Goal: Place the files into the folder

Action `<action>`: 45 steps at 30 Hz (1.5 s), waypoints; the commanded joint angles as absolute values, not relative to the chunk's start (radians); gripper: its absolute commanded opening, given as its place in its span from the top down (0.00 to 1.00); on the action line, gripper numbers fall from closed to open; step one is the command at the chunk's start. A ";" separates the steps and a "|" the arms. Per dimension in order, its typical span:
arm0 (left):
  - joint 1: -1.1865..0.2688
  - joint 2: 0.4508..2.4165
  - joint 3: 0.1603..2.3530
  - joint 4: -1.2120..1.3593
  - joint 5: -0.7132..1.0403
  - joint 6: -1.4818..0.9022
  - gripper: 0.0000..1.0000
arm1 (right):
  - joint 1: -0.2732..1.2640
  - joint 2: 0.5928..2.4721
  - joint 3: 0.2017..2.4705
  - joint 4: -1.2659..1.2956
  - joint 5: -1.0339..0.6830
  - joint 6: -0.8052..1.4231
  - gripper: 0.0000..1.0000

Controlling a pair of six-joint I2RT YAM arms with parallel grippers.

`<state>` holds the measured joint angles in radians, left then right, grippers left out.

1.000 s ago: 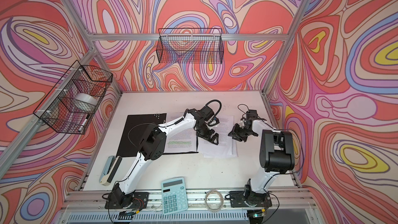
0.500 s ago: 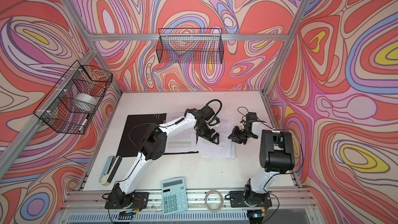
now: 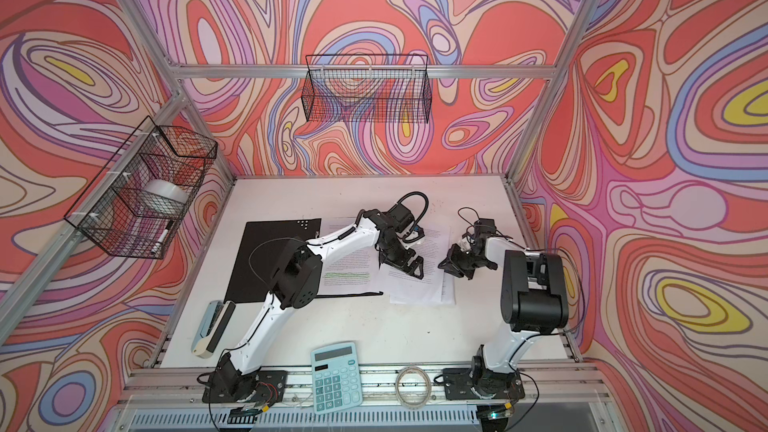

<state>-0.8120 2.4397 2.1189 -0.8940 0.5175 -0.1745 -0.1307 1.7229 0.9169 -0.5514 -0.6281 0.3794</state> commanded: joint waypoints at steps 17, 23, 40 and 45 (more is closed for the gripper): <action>-0.756 2.200 2.204 -0.999 0.417 -0.071 0.00 | -0.141 1.656 0.985 -0.536 -0.801 0.386 1.00; -0.668 2.102 2.094 -0.951 0.366 -0.139 0.01 | -0.141 1.626 1.063 -0.562 -0.910 0.413 1.00; -0.507 2.012 2.087 -0.946 0.374 -0.144 0.00 | -0.125 1.633 1.190 -0.381 -1.142 0.623 1.00; -0.458 1.978 2.053 -0.932 0.371 -0.146 0.00 | -0.085 1.648 1.235 -0.353 -1.146 0.657 1.00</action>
<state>-0.4744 2.0369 2.0624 -0.9257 0.3820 -0.1570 -0.1097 1.6432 1.1965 -0.4019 -1.1168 0.6193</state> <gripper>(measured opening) 0.996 0.047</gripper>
